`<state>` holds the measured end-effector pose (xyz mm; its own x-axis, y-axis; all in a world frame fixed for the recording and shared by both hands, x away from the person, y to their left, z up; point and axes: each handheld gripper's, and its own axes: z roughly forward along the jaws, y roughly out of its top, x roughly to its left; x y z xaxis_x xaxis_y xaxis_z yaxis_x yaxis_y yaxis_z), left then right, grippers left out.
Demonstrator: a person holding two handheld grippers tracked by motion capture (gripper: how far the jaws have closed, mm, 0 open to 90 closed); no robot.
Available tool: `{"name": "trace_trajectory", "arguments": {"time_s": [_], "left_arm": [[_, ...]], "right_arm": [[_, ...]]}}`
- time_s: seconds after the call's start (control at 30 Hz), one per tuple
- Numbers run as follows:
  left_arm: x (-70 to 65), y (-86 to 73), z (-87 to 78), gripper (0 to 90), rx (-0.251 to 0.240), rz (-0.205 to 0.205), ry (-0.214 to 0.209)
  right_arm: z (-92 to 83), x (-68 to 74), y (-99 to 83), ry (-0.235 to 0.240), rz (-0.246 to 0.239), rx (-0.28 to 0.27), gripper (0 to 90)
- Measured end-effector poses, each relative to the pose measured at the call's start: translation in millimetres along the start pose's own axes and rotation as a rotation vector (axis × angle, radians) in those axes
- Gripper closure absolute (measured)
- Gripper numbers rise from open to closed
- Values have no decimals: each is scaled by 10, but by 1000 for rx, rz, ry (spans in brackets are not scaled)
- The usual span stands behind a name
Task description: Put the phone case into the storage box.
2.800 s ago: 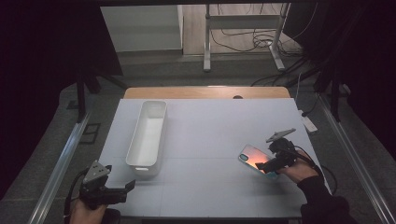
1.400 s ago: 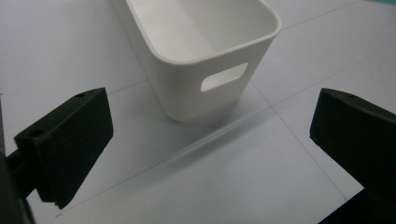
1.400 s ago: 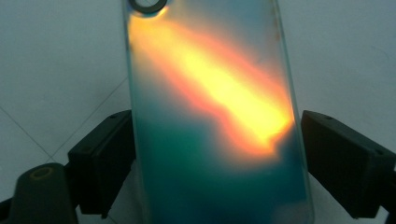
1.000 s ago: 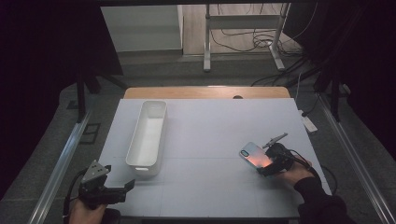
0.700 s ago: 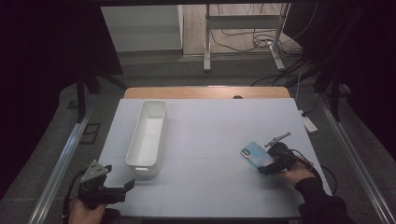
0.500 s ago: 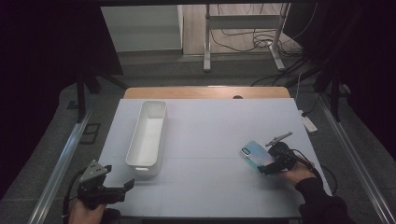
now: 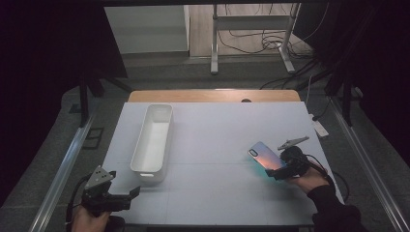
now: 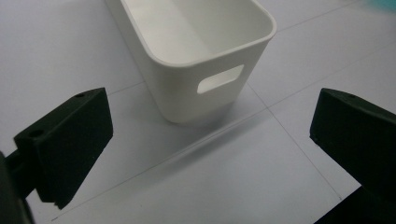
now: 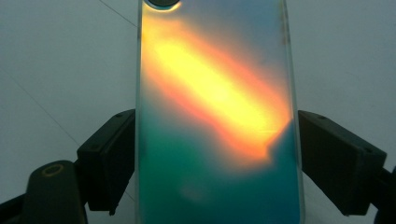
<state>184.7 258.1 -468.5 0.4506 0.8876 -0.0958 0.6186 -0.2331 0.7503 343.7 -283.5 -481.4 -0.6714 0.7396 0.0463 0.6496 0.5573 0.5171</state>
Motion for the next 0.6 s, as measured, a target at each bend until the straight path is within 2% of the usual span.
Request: {"name": "trace_trajectory", "arguments": {"time_s": [0.2,0.6], "left_arm": [[1,15,3,1,-9,15,9],[-38,129,-5,1,-65,43,-20]], "right_arm": [[-47,22,18,20,1,-34,167],[-150,67,70,72,-2,-112,167]]}}
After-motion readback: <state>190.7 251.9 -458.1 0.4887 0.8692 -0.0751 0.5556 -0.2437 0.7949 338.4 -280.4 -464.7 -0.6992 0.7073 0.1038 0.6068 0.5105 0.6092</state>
